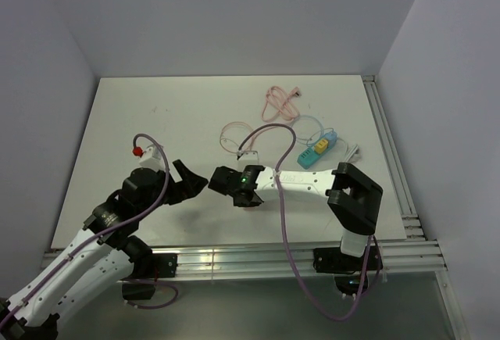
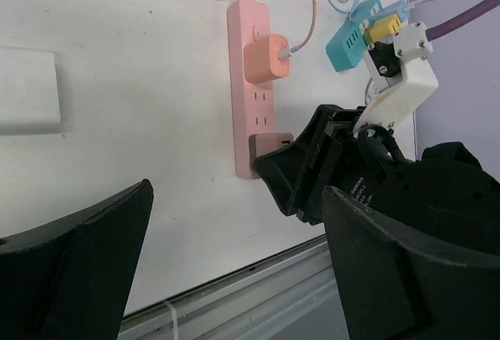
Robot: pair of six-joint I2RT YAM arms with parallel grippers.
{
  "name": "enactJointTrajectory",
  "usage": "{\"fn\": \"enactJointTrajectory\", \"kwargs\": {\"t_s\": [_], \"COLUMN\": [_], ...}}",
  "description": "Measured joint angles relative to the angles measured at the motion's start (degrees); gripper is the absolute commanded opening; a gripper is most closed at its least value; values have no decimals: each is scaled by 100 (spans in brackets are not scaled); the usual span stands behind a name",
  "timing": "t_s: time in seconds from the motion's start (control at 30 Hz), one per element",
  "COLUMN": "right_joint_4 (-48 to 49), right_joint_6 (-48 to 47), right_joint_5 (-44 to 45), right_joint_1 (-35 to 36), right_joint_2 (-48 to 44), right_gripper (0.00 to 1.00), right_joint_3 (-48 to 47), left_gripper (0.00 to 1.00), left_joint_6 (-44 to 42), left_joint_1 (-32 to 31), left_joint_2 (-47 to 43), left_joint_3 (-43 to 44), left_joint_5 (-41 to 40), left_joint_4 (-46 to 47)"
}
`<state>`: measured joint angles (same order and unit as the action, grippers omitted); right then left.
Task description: Insert the plug
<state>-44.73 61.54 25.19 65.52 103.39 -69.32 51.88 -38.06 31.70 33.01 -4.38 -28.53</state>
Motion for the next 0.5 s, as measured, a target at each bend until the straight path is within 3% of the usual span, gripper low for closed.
{"fn": "enactJointTrajectory", "kwargs": {"t_s": [0.33,0.37,0.43,0.47,0.5], "right_joint_4": [282,326,503,584,654], "right_joint_6": [-297,-367,-496,-555,-588], "right_joint_5": [61,59,46,39,28], "right_joint_1": [22,22,15,11,7], "right_joint_2": [-109,-140,-262,-343,-431], "right_gripper": [0,4,33,66,77], "right_joint_3": [186,210,348,396,446], "left_gripper": [100,100,100,100,100], "left_joint_6": [339,382,496,549,603], "left_joint_1": [0,2,17,31,48], "left_joint_2": [411,566,903,1080,1213], "left_joint_3": [149,225,417,503,562], "left_joint_5": [-90,-136,-273,-332,-376], "left_joint_4": [-190,-269,-424,-487,-535]}}
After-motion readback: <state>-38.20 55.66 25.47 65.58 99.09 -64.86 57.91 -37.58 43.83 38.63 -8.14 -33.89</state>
